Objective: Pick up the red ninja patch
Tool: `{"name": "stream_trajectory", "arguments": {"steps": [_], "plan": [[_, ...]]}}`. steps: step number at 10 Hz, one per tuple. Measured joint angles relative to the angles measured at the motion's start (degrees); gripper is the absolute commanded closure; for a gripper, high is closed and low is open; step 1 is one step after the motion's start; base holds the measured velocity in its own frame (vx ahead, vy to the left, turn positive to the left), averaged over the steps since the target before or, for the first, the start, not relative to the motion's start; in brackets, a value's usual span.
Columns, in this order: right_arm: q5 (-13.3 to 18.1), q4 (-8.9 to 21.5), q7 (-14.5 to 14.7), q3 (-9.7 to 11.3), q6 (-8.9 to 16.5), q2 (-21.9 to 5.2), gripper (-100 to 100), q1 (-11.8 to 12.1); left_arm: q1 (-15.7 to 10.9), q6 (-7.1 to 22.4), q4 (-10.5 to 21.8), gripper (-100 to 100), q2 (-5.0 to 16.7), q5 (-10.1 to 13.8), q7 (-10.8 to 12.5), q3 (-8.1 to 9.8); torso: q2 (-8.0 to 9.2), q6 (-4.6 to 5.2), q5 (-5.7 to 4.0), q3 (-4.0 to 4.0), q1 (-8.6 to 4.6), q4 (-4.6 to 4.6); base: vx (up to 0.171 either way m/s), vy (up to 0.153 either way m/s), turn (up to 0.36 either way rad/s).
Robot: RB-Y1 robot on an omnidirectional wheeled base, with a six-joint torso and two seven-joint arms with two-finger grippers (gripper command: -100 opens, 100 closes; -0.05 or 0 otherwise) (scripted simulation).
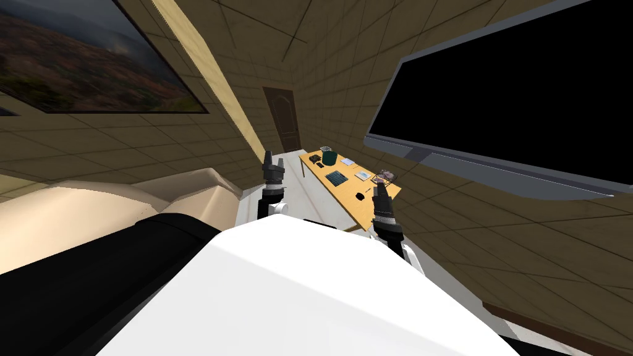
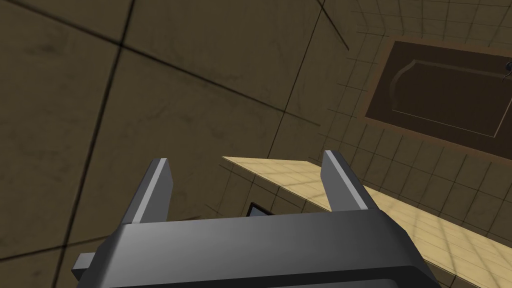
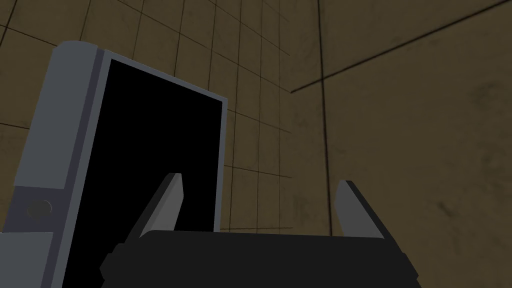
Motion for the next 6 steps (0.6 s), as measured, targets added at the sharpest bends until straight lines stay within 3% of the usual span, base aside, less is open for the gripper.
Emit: {"name": "stream_trajectory", "arguments": {"steps": [6], "plan": [[5.35,9.68,-1.21,2.06,-4.31,-5.43,-100,2.14,0.00,0.00,0.00,0,0.00,0.00,0.00,0.00,-0.17,-0.01,0.01,-0.10,0.04,-0.04,-0.079,-0.034,0.094]]}}
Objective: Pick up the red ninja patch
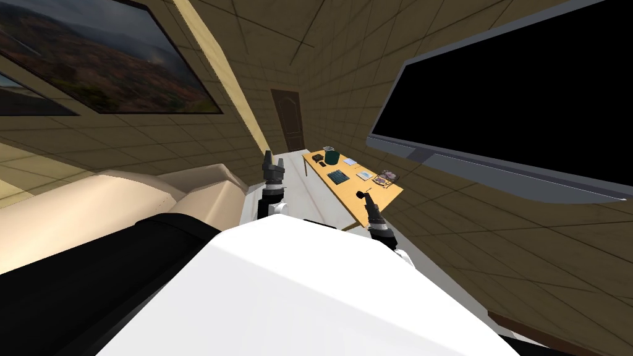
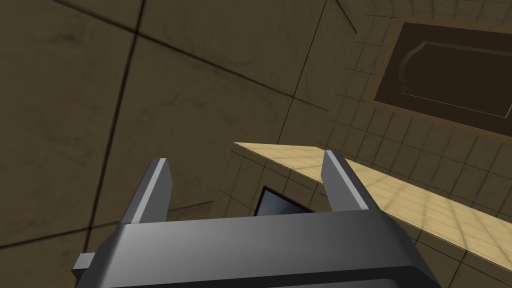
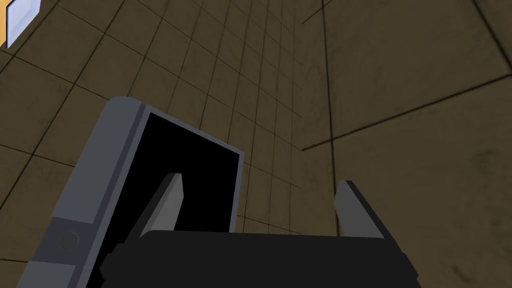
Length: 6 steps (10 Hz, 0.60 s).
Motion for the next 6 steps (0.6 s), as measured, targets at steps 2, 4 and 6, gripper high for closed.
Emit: {"name": "stream_trajectory", "arguments": {"steps": [2,4,6], "plan": [[2.29,4.41,-0.69,0.55,-1.72,-2.78,-100,0.86,-0.01,0.00,0.00,0,0.00,0.00,0.00,0.00,0.05,-0.02,0.00,0.03,-0.04,0.01,-0.081,-0.035,0.238],[4.81,6.89,-1.46,1.54,-2.52,-4.99,-100,2.45,0.01,0.00,0.00,0,0.00,0.00,0.00,0.00,-0.08,0.02,-0.01,-0.04,-0.05,-0.01,-0.043,-0.032,0.094],[6.58,10.63,-1.72,2.02,-4.12,-6.56,-100,2.95,0.01,0.00,0.00,0,0.00,0.00,0.00,0.00,-0.18,0.01,0.00,-0.10,0.00,-0.03,-0.024,-0.017,0.116]]}}
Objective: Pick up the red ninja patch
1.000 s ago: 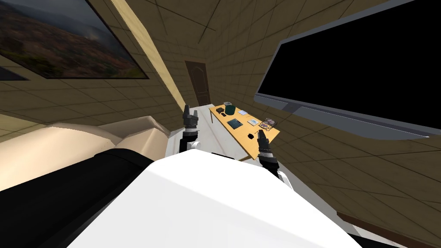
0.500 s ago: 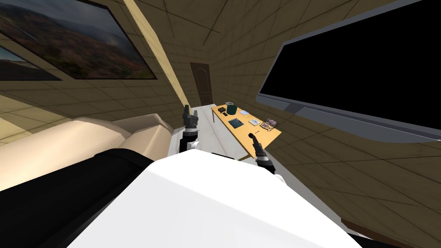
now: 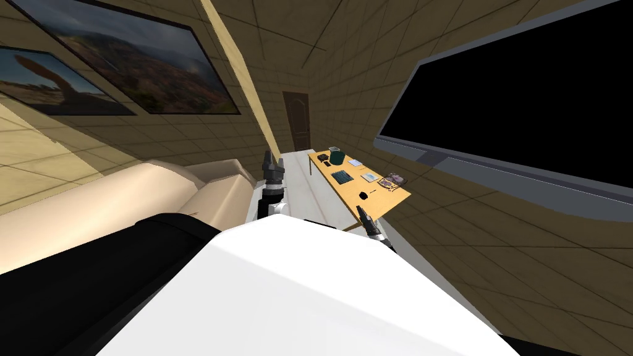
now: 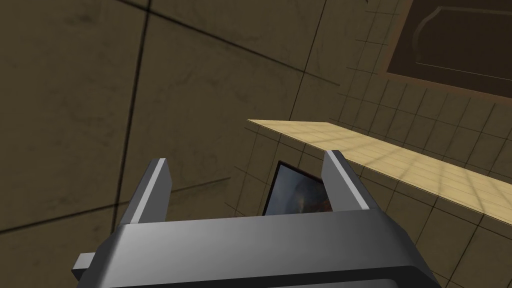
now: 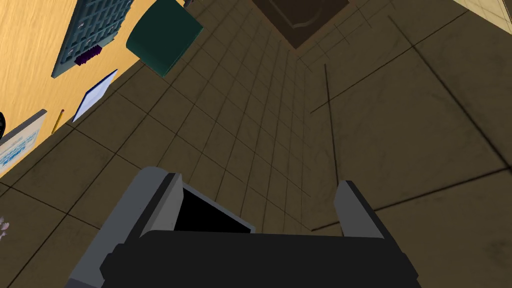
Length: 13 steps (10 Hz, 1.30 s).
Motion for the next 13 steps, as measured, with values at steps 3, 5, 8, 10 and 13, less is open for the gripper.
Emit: {"name": "stream_trajectory", "arguments": {"steps": [3,5,8,10,13], "plan": [[3.56,5.52,-1.07,0.94,-1.39,-3.41,-100,1.64,0.00,0.00,0.00,0,0.00,0.00,0.00,0.00,-0.04,0.00,0.00,-0.02,-0.02,-0.01,-0.021,-0.022,0.184],[6.36,9.57,-2.03,1.51,-2.51,-6.39,-100,2.86,0.00,0.00,0.00,0,0.00,0.00,0.00,0.00,-0.11,-0.04,0.00,-0.06,-0.03,-0.02,-0.003,-0.025,0.232],[9.07,13.21,-3.04,2.02,-3.01,-9.50,-100,4.59,0.01,0.00,0.00,0,0.00,0.00,0.00,0.00,-0.20,0.01,0.01,-0.11,0.01,-0.04,0.018,-0.015,0.178],[10.77,16.30,-3.91,2.19,-3.63,-11.51,-100,4.95,0.01,0.00,0.00,0,0.00,0.00,0.00,0.00,-0.24,0.01,0.00,-0.14,0.01,-0.05,0.027,-0.018,0.172],[13.68,21.56,-4.92,2.63,-4.53,-14.79,-100,5.56,0.01,0.00,0.00,0,0.00,0.00,0.00,0.00,-0.32,-0.03,0.01,-0.18,0.01,-0.06,0.048,-0.019,0.222]]}}
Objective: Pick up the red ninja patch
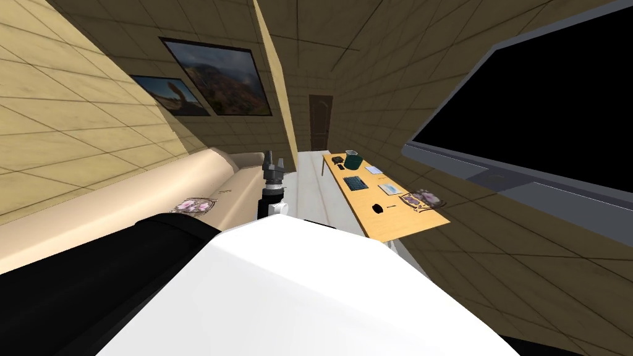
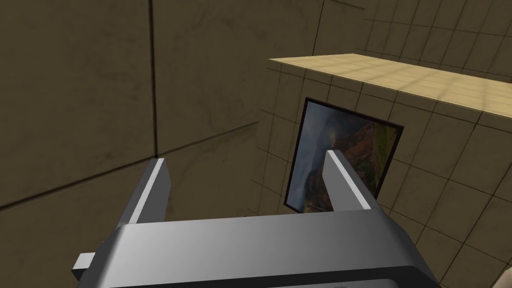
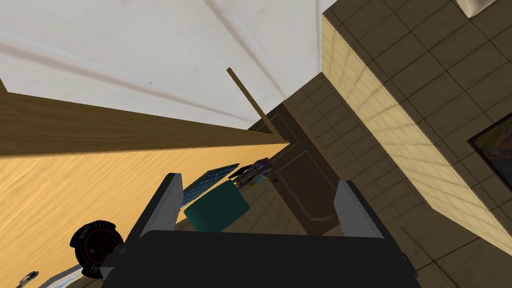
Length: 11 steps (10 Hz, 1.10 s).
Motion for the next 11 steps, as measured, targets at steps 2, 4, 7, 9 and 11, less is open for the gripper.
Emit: {"name": "stream_trajectory", "arguments": {"steps": [2,4,7,9,11], "plan": [[2.33,2.30,-1.25,0.16,0.15,-2.64,-100,1.60,0.01,0.00,0.00,0,0.00,0.00,0.00,0.01,-0.08,0.04,-0.02,-0.05,-0.03,-0.02,0.055,-0.029,0.223],[4.98,4.84,-2.62,0.37,0.29,-5.83,-100,2.91,0.01,0.00,0.00,0,0.00,0.00,0.00,0.01,-0.23,0.01,-0.01,-0.13,-0.09,-0.05,0.095,-0.041,0.233],[8.37,12.63,-2.96,1.04,-0.54,-8.16,-100,2.11,0.01,0.00,0.00,0,0.00,0.00,0.00,0.00,-0.33,-0.02,-0.01,-0.19,0.00,-0.06,0.098,-0.024,0.251],[9.16,12.86,-3.82,0.88,-0.42,-9.82,-100,2.94,0.02,0.00,-0.01,0,0.00,0.00,0.00,0.01,-0.08,0.08,0.00,-0.06,0.06,-0.03,0.042,-0.019,0.121],[11.46,14.49,-4.93,1.19,0.60,-11.96,-100,4.02,0.01,0.00,0.00,0,0.00,0.00,0.00,0.01,-0.33,0.01,-0.01,-0.18,0.00,-0.06,0.149,-0.052,0.337]]}}
